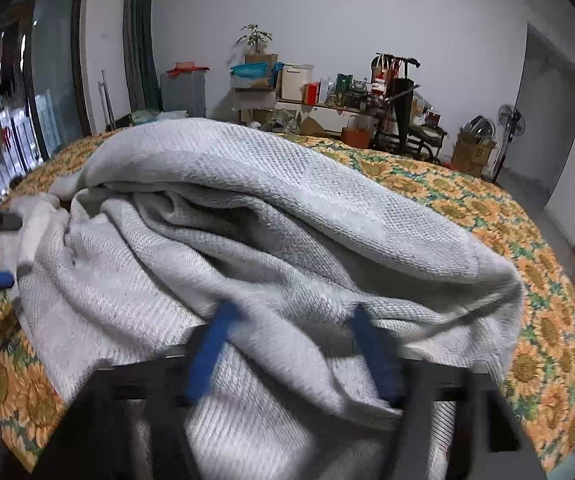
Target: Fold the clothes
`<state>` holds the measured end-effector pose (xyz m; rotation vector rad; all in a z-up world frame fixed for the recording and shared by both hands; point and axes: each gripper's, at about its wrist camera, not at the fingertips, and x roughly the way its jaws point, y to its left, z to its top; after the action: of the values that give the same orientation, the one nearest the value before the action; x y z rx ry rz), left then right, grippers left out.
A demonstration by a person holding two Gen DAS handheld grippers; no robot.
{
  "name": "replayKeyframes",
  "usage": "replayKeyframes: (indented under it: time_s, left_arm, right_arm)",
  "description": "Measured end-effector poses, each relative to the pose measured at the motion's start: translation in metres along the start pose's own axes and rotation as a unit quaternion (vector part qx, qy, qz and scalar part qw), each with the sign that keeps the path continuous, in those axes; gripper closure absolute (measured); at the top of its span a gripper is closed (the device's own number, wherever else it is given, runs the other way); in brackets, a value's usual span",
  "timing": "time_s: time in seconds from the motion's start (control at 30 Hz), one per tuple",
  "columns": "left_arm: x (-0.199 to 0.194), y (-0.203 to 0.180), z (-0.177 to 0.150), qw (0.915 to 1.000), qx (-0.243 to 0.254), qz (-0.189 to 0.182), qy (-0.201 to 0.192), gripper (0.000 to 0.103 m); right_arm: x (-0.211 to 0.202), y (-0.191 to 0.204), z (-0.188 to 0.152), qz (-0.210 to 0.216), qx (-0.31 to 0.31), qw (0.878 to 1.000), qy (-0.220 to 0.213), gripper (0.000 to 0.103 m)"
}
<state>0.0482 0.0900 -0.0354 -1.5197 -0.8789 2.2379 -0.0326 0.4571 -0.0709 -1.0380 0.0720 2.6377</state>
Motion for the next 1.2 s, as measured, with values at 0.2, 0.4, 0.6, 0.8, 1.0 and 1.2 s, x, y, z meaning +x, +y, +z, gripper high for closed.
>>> replayKeyframes:
  time_s: [0.2, 0.4, 0.6, 0.8, 1.0, 1.2]
  left_arm:
    - [0.006, 0.004, 0.006, 0.9997, 0.0, 0.02, 0.013, 0.031]
    - [0.005, -0.022, -0.004, 0.9995, 0.024, 0.01, 0.017, 0.031]
    - [-0.015, -0.035, -0.003, 0.9983, 0.057, 0.004, 0.013, 0.031]
    - [-0.003, -0.061, 0.012, 0.9963, 0.061, -0.056, 0.023, 0.031]
    - [0.016, -0.077, 0.015, 0.9933, 0.056, -0.092, 0.04, 0.027]
    - [0.03, -0.086, 0.018, 0.9919, 0.048, -0.1, 0.062, 0.026]
  right_arm:
    - [-0.031, -0.03, 0.003, 0.014, 0.058, 0.998, -0.016, 0.077]
    - [-0.041, -0.06, 0.034, 0.096, 0.119, 0.988, -0.025, 0.039]
    - [-0.014, -0.067, 0.05, 0.227, 0.191, 0.955, 0.012, 0.03]
    - [-0.007, -0.055, 0.038, 0.304, 0.202, 0.931, 0.016, 0.019]
    - [0.005, -0.059, 0.034, 0.344, 0.226, 0.911, 0.019, 0.012]
    - [0.023, -0.071, 0.033, 0.333, 0.25, 0.909, 0.026, 0.012]
